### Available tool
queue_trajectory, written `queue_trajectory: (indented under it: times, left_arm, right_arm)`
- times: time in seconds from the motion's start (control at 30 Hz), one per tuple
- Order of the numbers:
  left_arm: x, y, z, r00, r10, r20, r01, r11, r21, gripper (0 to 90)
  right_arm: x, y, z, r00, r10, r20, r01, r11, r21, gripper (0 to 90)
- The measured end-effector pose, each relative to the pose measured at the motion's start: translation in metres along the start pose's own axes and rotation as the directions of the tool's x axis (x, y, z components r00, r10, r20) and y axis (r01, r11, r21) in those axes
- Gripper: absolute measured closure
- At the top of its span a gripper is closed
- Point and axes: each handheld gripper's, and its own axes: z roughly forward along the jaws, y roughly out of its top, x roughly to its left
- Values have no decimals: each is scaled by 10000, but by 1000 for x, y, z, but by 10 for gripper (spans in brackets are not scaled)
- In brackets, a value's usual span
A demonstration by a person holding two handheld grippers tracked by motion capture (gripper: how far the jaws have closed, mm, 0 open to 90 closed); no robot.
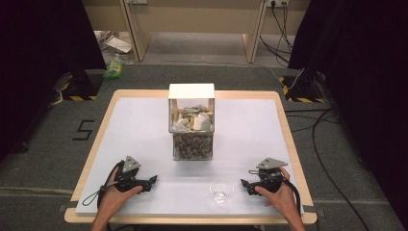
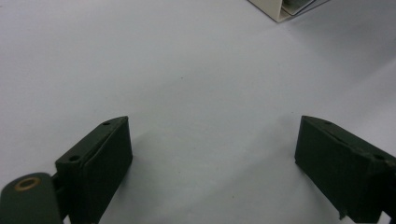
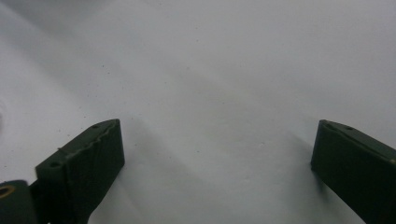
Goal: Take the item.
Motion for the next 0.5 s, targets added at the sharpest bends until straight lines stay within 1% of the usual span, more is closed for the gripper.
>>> queue_trajectory:
  times: [0.03, 0.07, 0.13, 0.17, 0.2, 0.27, 0.33, 0.47, 0.5]
  left_arm:
    - [0, 0, 0, 10000, 1, -11, -1, 10000, 4, 103]
    - [0, 0, 0, 10000, 1, -11, -1, 10000, 4, 103]
    - [0, 0, 0, 10000, 4, -6, -4, 10000, 11, 103]
    - [0, 0, 0, 10000, -1, 6, 1, 10000, 3, 103]
    - [0, 0, 0, 10000, -1, 6, 1, 10000, 3, 103]
    - [0, 0, 0, 10000, 3, -1, -3, 10000, 2, 103]
    - [0, 0, 0, 10000, 3, -15, -3, 10000, 3, 103]
    - [0, 0, 0, 10000, 11, -24, -11, 10000, 5, 103]
    - [0, 0, 0, 10000, 11, -24, -11, 10000, 5, 103]
  right_arm:
    - [-1, 0, -1, 9999, 24, 117, -23, 9999, -118, 156]
    - [-2, 1, -2, 9998, 114, 134, -112, 9997, -204, 191]
    - [-4, 1, -3, 9998, 196, 36, -194, 9991, -374, 141]
    - [-4, 2, -4, 9999, 123, 67, -120, 9989, -463, 168]
    - [-4, 2, -4, 9999, 123, 67, -120, 9989, -463, 168]
    - [-4, 4, -7, 9999, 51, 130, -42, 9978, -657, 153]
    - [-4, 5, -7, 9998, 59, 171, -46, 9973, -730, 163]
    - [-3, 11, -14, 9997, -7, 248, 39, 9913, -1317, 184]
    - [-3, 11, -14, 9997, -7, 248, 39, 9913, -1317, 184]
